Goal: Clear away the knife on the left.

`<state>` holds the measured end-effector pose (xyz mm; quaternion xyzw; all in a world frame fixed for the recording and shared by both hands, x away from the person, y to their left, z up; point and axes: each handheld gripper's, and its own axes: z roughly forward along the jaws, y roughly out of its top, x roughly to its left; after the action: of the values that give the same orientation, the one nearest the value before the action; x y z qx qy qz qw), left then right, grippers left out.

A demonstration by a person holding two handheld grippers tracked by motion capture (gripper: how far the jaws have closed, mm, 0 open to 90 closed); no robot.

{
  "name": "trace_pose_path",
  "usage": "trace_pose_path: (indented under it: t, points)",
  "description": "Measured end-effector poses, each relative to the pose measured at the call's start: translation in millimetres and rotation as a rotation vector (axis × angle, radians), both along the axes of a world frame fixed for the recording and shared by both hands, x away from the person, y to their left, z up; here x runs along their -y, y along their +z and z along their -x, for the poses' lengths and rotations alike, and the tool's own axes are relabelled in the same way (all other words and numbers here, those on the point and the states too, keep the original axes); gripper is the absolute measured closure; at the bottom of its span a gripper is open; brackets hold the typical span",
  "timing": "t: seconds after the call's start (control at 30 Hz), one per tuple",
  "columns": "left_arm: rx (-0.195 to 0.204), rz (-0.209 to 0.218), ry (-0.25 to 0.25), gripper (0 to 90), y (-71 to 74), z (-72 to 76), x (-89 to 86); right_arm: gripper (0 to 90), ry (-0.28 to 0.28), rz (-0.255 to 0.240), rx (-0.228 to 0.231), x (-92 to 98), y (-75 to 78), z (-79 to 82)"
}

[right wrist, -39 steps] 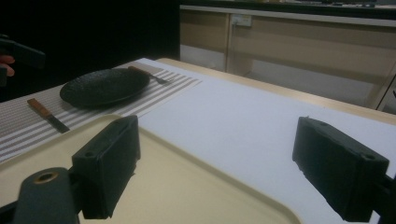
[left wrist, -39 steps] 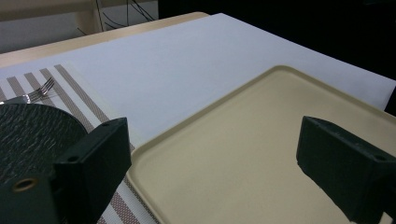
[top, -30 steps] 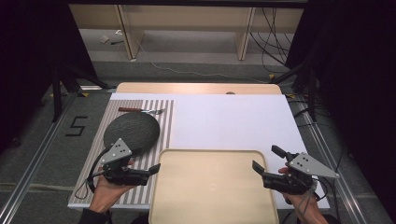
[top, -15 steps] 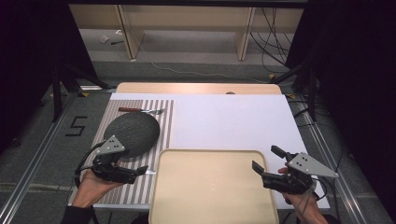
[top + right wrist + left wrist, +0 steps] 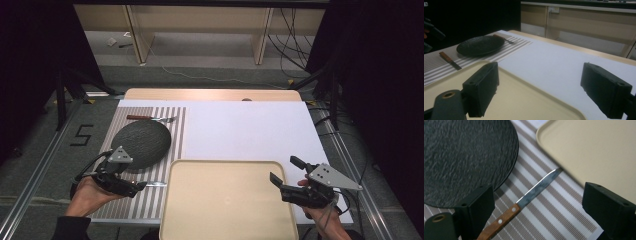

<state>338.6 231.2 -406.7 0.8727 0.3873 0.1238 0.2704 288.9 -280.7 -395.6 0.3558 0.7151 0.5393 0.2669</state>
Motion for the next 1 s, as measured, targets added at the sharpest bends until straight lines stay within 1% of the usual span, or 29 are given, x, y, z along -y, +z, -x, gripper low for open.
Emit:
trace_pose_path:
  t: [0.03, 0.07, 0.1, 0.17, 0.23, 0.27, 0.37, 0.4, 0.43, 0.53, 0.6, 0.67, 0.83, 1.0]
  points:
    - [0.0, 0.0, 0.0, 11.3, 0.0, 0.0, 0.0, 16.0, 0.0, 0.0, 0.0, 0.0, 0.0, 0.0]
    - [-0.015, -0.021, 0.005, 11.4, -2.9, -2.4, -2.3, 16.0, -0.001, -0.002, 0.001, 0.2, 0.0, 0.0]
    - [-0.031, -0.024, 0.007, 11.5, -4.3, -3.8, -4.0, 16.0, -0.001, -0.004, 0.001, 0.4, 0.2, 0.0]
    - [-0.049, -0.04, 0.01, 12.3, -7.2, -5.8, -6.2, 16.0, 0.0, -0.003, 0.0, 0.3, 0.0, 0.0]
    - [-0.06, -0.061, 0.0, 13.7, -9.2, -7.0, -6.5, 16.0, 0.001, -0.001, -0.003, 0.2, -0.3, 0.1]
    - [-0.07, -0.079, -0.004, 13.9, -10.4, -8.1, -6.4, 16.0, 0.0, -0.001, -0.001, 0.3, -0.1, 0.0]
    - [-0.093, -0.11, -0.011, 14.3, -13.4, -10.1, -6.8, 16.0, 0.002, 0.001, -0.004, -0.3, -0.4, -0.2]
    - [-0.093, -0.11, -0.011, 14.6, -13.4, -10.1, -6.8, 16.0, 0.003, 0.004, -0.004, -0.4, -0.6, -0.2]
    - [-0.113, -0.114, -0.016, 15.0, -15.5, -11.3, -7.4, 16.0, 0.003, 0.005, -0.006, -0.2, -0.4, 0.0]
    - [-0.12, -0.117, -0.012, 15.3, -17.6, -12.2, -8.2, 16.0, 0.002, 0.002, -0.006, -0.4, -0.4, -0.5]
    - [-0.138, -0.12, -0.013, 15.4, -20.2, -13.6, -9.7, 16.0, 0.004, 0.005, -0.005, -0.5, -0.8, -0.5]
    - [-0.14, -0.121, -0.01, 15.5, -20.9, -13.8, -9.8, 16.0, 0.002, 0.004, -0.005, -0.3, -0.5, -0.3]
    - [-0.159, -0.155, -0.001, 15.7, -24.7, -16.3, -13.6, 16.0, 0.003, 0.003, -0.006, -0.2, -0.5, -0.4]
    - [-0.171, -0.164, -0.003, 16.0, -25.6, -18.7, -16.6, 16.0, 0.003, 0.005, -0.01, -0.6, -1.0, -0.5]
